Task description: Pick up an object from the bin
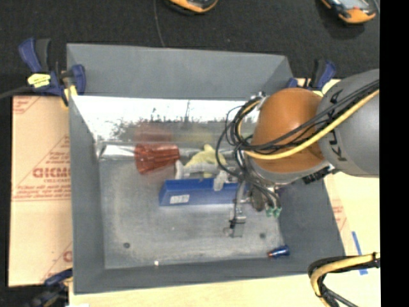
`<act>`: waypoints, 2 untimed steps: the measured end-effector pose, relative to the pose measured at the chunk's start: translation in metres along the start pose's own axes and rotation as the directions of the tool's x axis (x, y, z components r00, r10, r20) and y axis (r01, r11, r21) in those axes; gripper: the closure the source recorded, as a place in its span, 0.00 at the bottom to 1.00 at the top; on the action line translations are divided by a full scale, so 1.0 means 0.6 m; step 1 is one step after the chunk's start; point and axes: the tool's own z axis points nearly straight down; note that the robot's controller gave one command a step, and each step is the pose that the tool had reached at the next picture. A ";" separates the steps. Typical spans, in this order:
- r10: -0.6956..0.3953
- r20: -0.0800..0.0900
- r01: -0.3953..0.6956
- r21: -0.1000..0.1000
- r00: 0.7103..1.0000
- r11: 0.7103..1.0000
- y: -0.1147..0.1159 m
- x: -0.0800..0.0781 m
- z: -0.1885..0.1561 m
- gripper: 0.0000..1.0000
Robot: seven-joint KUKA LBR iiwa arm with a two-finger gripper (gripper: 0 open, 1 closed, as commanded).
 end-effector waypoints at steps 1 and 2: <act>0.000 0.008 0.000 0.000 1.000 1.000 0.001 -0.003 -0.008 0.00; -0.005 0.009 0.005 -0.001 1.000 1.000 0.086 -0.051 -0.087 0.00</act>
Offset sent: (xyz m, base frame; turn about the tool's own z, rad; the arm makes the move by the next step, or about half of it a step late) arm 0.0297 0.0541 0.0523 -0.0044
